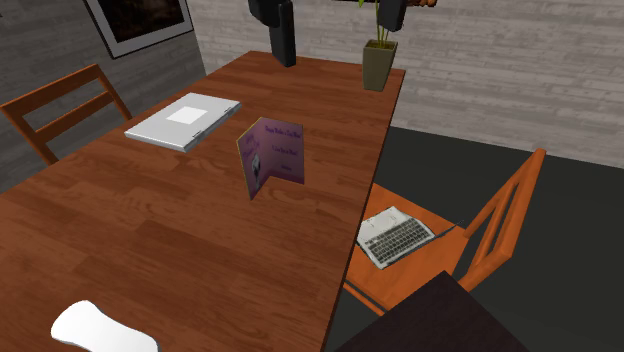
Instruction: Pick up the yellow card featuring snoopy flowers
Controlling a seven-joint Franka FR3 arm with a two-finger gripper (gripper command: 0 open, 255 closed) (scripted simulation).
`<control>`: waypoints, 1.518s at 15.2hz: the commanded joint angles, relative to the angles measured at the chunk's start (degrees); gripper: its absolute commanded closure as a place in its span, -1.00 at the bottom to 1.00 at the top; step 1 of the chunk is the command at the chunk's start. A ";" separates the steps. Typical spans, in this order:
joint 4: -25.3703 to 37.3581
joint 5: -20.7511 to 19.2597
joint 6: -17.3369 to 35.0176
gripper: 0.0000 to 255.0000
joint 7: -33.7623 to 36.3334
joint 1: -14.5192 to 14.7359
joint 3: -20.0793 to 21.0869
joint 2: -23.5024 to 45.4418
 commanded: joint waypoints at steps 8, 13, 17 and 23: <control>-1.77 -2.19 11.87 -1.00 -11.13 0.71 -7.12 9.61; -0.14 -2.17 19.56 -1.00 -19.26 1.71 -11.80 18.80; 2.84 -0.72 24.81 -1.00 -26.19 2.76 -15.13 27.14; 9.93 4.23 30.48 -1.00 -37.52 4.13 -18.88 40.77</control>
